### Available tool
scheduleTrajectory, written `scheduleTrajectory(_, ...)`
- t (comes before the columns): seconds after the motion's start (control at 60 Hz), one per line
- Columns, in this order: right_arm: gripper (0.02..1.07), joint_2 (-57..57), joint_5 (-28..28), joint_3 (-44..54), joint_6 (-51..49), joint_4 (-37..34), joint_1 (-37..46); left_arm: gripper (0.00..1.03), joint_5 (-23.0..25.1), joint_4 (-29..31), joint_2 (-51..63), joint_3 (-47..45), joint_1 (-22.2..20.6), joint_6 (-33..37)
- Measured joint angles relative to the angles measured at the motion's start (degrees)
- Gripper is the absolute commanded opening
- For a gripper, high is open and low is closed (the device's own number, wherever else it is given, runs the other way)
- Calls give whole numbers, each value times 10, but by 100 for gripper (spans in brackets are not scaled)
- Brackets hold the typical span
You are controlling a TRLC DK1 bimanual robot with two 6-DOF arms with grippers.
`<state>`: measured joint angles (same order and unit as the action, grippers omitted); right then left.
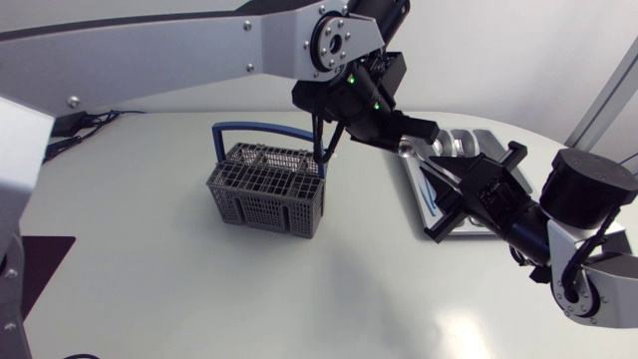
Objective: Unload the cutlery basket into the drawer organizer.
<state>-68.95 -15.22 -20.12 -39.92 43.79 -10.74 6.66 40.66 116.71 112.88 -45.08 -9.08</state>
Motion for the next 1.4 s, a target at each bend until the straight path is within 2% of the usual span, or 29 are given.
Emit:
scheduleTrajectory(0.517,34,-3,-10,0,-4,5,4,3,10,11,0,0,-11,-2)
scheduleTrajectory(0.633,19,-7,-10,0,-6,10,4,3,10,12,0,0,-11,-2)
scheduleTrajectory(0.883,16,-13,-11,0,-8,10,4,3,10,14,0,2,-11,-2)
scheduleTrajectory(1.1,8,-29,-11,0,-9,10,6,3,11,17,0,9,-11,-2)
scheduleTrajectory(1.4,8,-31,-11,0,-8,10,8,3,11,19,0,9,-11,-2)
